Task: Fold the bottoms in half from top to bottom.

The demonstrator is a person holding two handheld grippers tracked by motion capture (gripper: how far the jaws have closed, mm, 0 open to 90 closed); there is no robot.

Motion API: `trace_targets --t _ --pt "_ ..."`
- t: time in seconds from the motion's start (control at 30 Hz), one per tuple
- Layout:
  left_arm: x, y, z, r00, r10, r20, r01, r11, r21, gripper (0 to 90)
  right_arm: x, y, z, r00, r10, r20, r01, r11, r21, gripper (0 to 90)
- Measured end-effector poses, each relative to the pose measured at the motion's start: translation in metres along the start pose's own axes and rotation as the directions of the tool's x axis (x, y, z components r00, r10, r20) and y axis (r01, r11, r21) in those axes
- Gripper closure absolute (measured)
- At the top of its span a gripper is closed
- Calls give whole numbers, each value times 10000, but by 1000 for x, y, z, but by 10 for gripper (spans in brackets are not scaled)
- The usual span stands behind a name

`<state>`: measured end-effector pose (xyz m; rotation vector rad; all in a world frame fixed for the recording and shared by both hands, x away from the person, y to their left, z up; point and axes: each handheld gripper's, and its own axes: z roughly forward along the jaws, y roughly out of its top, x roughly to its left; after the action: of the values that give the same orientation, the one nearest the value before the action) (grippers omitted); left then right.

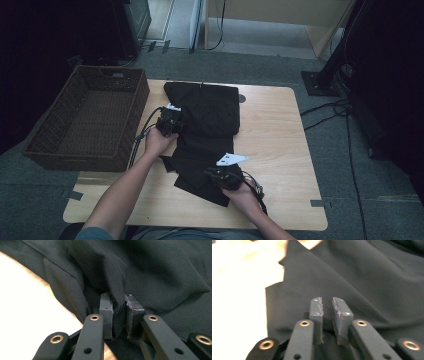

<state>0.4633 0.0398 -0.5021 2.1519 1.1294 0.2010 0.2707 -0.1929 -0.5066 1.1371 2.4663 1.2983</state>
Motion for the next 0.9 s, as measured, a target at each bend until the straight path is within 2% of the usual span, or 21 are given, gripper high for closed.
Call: trace_targets --t 0.07,0.17,0.27,0.3,0.33,0.37,0.43,0.47,0.5,0.53,0.6,0.63,0.67,0.73,0.9 --pt "0 0 0 10000 -77 25 77 10000 -21 784 7 2 7 10000 -42 -64 41 9999 -147 644" --pt "2 -1 0 9998 -170 106 171 9998 -68 784 13 4 19 9999 17 -161 -21 9997 -225 564" --pt "2 -1 0 9998 -170 144 171 9998 -84 784 17 4 26 9999 108 -103 -110 9998 -186 542" --pt "3 -2 0 9998 -143 158 144 9998 -97 784 21 2 32 9999 -116 121 117 9999 -72 541" --pt "3 -2 0 9998 -135 176 137 9999 -92 785 23 1 32 9993 -210 314 213 9997 -106 567" --pt "3 -2 0 9998 -135 176 137 9999 -92 787 23 1 32 9993 -210 314 213 9997 -106 567" --pt "4 -1 0 9997 -121 197 123 9999 -106 790 25 0 31 9970 -373 677 379 9993 -74 683" --pt "4 -1 0 9997 -121 197 123 9999 -106 791 25 0 31 9970 -373 677 379 9993 -74 683" --pt "4 -1 0 9998 -97 188 99 9999 -97 792 25 -2 28 9934 -614 966 619 9981 -29 819" --pt "4 -1 0 9998 -81 185 82 9999 -90 792 24 -4 26 9931 -641 981 646 9979 -16 880" --pt "4 -1 0 9998 -74 193 76 9999 -84 792 22 -5 23 9950 -583 810 580 9983 57 894" --pt "4 -1 0 9998 -80 201 82 9999 -82 792 18 -6 15 9984 -321 457 305 9989 369 900" --pt "4 -1 0 9998 -85 198 86 9999 -83 793 17 -7 12 9985 -409 358 390 9979 524 900" --pt "4 -1 0 9998 -80 183 81 9999 -73 793 15 -11 5 9987 -452 237 434 9964 726 900" --pt "4 -1 0 9999 -63 159 64 10000 -54 793 9 -24 -14 9998 -201 -47 205 9944 1033 900"
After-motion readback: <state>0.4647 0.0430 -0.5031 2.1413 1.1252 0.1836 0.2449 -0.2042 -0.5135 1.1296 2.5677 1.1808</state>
